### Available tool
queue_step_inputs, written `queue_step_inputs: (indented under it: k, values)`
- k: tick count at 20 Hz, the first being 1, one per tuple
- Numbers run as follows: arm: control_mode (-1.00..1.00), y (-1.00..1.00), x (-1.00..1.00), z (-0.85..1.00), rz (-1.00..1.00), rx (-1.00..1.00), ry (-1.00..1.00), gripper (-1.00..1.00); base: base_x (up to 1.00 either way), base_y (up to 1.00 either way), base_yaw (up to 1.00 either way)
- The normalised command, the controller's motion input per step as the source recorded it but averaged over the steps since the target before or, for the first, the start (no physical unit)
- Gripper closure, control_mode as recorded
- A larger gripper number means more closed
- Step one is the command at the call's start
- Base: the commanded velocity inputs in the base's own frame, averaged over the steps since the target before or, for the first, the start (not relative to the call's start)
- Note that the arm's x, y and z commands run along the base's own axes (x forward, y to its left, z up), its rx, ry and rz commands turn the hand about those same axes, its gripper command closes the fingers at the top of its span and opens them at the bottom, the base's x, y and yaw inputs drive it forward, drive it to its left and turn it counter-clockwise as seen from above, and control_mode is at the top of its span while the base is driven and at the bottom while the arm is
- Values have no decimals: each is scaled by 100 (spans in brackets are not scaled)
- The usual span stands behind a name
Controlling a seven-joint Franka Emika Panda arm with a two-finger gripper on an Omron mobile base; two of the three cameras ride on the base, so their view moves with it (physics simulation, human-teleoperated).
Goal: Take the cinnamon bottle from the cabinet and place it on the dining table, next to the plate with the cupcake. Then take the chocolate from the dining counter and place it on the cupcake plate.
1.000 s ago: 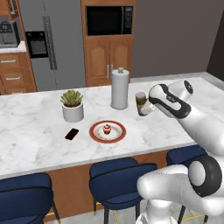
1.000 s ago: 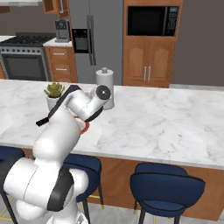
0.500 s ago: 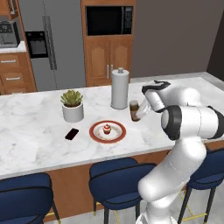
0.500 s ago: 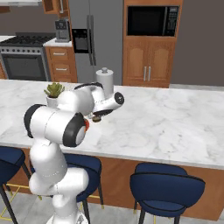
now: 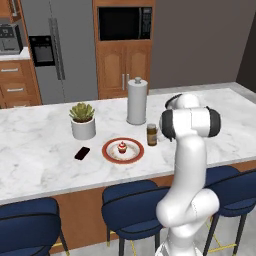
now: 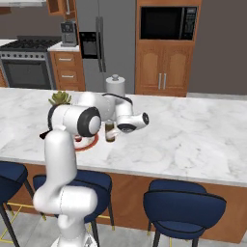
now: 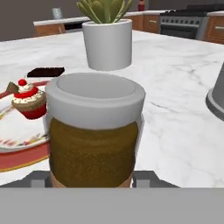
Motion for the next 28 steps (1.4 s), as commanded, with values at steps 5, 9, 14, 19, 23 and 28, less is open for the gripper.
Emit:
queue_step_inputs:
  k: [5,9,14,19,23,28]
  values:
    - [-100,14,0,-49,6,0,-13,100,0,0,0]
    - [-100,34,-28,-31,5,0,-12,100,0,0,0]
    - [-100,20,-35,23,1,0,-5,-100,0,0,0]
    - [-100,0,-19,97,0,0,0,-100,0,0,0]
    - [-100,0,-13,63,0,0,0,-100,0,0,0]
    - [-100,15,-29,94,3,-4,0,-100,0,0,0]
